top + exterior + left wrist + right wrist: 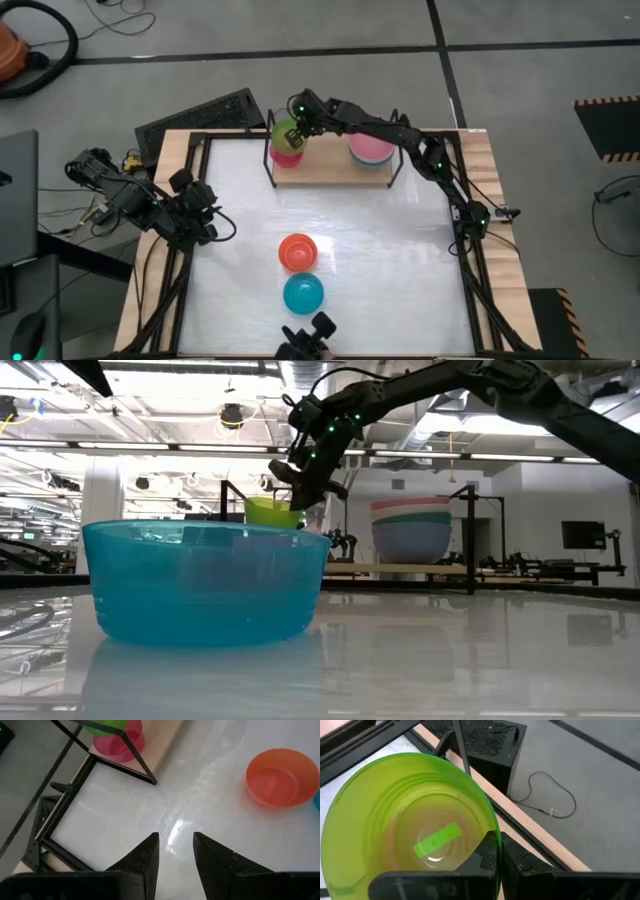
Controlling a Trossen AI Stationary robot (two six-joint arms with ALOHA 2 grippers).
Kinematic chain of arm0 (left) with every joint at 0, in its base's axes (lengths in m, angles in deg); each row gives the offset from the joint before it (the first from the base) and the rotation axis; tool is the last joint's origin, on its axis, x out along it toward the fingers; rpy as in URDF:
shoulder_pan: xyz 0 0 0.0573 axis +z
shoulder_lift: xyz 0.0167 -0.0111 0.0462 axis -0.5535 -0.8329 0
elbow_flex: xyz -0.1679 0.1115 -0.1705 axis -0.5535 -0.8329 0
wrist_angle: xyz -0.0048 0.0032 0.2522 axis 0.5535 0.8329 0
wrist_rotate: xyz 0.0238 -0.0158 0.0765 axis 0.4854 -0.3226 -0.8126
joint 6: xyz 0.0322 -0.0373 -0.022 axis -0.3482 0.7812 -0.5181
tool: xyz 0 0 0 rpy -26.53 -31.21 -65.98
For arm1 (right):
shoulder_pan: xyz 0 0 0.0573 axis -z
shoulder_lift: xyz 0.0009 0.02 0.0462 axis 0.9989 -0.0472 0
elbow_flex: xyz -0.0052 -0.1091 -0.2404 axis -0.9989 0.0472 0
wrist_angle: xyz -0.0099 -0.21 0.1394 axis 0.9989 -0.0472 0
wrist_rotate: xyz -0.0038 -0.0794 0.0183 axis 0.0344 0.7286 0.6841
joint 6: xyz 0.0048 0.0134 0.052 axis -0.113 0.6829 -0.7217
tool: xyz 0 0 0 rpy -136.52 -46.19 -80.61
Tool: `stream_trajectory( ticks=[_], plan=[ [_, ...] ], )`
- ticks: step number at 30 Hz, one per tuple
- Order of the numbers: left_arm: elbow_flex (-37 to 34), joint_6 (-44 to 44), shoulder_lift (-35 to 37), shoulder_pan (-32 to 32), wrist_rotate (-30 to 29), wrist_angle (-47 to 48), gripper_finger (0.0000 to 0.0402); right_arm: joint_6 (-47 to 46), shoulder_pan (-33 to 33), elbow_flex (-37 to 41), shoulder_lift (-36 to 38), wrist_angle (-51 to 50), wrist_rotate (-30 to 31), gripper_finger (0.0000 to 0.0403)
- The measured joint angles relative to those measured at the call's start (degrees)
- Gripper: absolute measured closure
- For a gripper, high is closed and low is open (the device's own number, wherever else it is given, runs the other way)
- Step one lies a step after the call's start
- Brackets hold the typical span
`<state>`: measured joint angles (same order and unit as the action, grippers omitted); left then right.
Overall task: Place and stack bowls onto a shelf
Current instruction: Stack the small light green bowl on top of the small pink bowl on the shelf
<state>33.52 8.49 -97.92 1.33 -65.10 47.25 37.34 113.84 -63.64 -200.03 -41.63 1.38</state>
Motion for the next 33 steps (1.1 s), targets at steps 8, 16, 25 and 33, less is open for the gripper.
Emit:
stream_trajectory(
  ticks=[8, 16, 25, 33],
  plan=[
    [0.00, 0.12, 0.00, 0.00, -0.47, -0.01, 0.0294, -1.57, 0.18, 0.13, -1.97, -0.59, -3.79, 0.0380],
    [0.00, 0.29, 0.00, 0.00, -1.54, -0.03, 0.0294, -3.06, 0.09, 0.11, -2.86, -1.89, -5.52, 0.0380],
    [0.00, 0.83, 0.00, 0.00, -1.57, -0.03, 0.0294, -3.10, 1.92, 0.11, -2.84, -9.71, -5.31, 0.0380],
    [0.00, 0.66, 0.00, 0.00, -1.60, -0.06, 0.0294, -3.64, 2.79, 0.11, -2.32, -10.72, -5.46, 0.0367]
  ],
)
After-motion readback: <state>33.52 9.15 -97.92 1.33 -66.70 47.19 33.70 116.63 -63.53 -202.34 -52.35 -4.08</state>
